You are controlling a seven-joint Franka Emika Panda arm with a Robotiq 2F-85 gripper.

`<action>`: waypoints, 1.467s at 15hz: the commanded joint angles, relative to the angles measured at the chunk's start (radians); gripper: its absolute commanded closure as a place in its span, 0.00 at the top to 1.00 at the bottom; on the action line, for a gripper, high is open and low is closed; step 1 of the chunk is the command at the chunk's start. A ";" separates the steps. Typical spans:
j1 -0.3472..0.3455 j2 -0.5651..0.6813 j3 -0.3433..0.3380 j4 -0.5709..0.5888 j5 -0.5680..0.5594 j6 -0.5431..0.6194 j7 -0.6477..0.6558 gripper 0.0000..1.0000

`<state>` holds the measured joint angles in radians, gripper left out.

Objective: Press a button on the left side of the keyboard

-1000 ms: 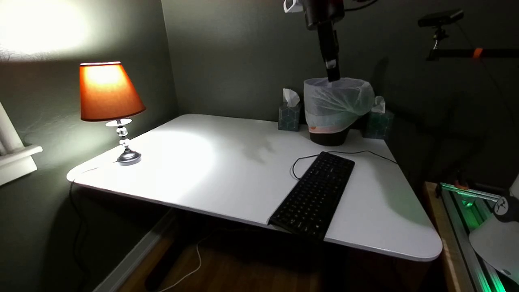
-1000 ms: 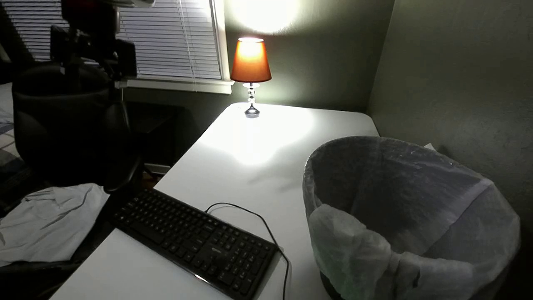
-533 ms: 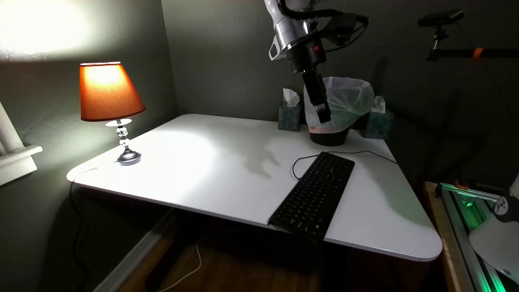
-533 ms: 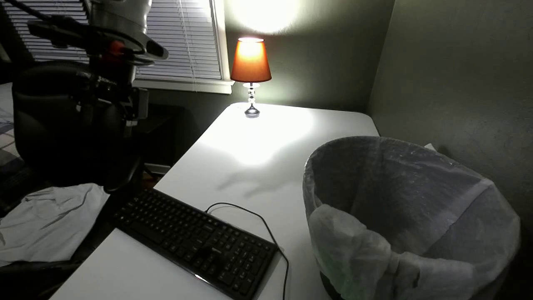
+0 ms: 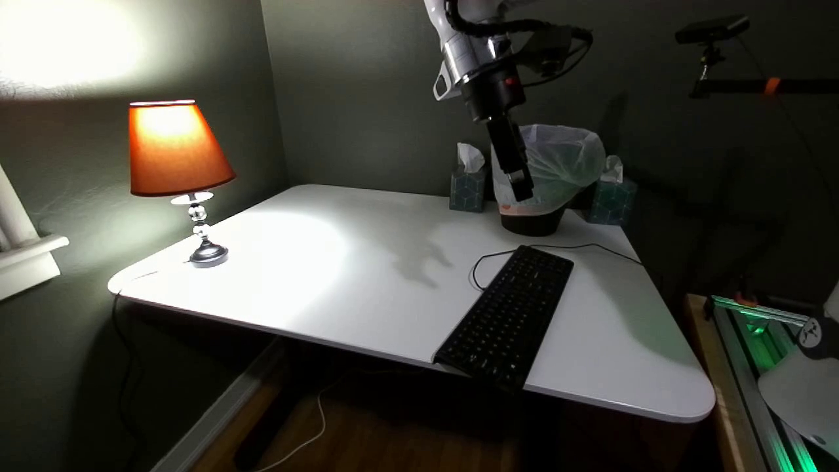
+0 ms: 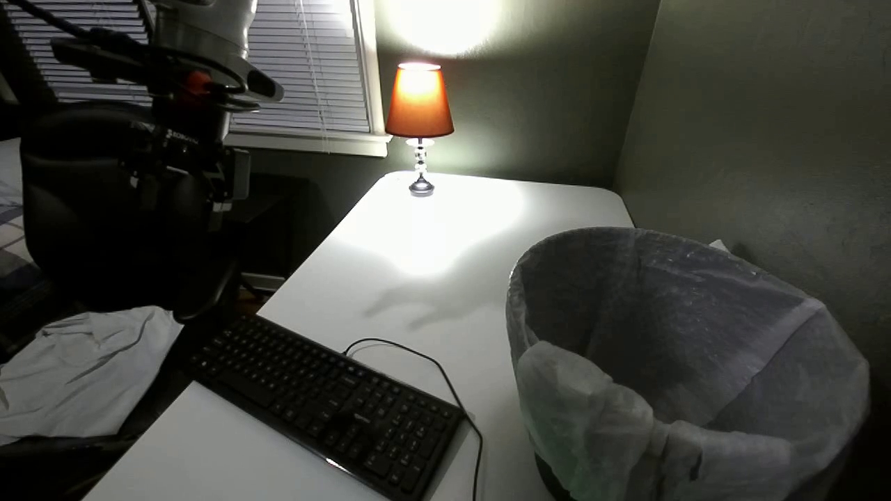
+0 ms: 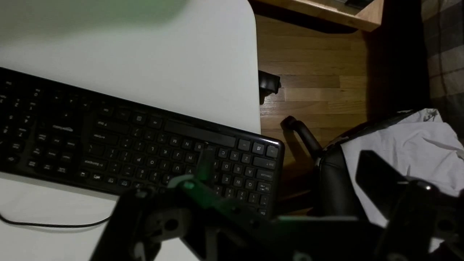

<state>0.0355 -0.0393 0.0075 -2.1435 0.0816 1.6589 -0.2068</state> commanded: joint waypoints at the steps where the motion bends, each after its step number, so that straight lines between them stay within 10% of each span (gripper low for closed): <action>1: -0.004 0.000 0.004 0.002 0.000 -0.002 0.000 1.00; 18: 0.054 0.184 0.085 -0.079 -0.039 0.290 0.153 1.00; 19: 0.053 0.188 0.084 -0.086 -0.034 0.301 0.155 0.75; 22: 0.054 0.201 0.085 -0.106 -0.023 0.344 0.171 0.58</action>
<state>0.0883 0.1564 0.0905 -2.2168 0.0358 1.9495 -0.0597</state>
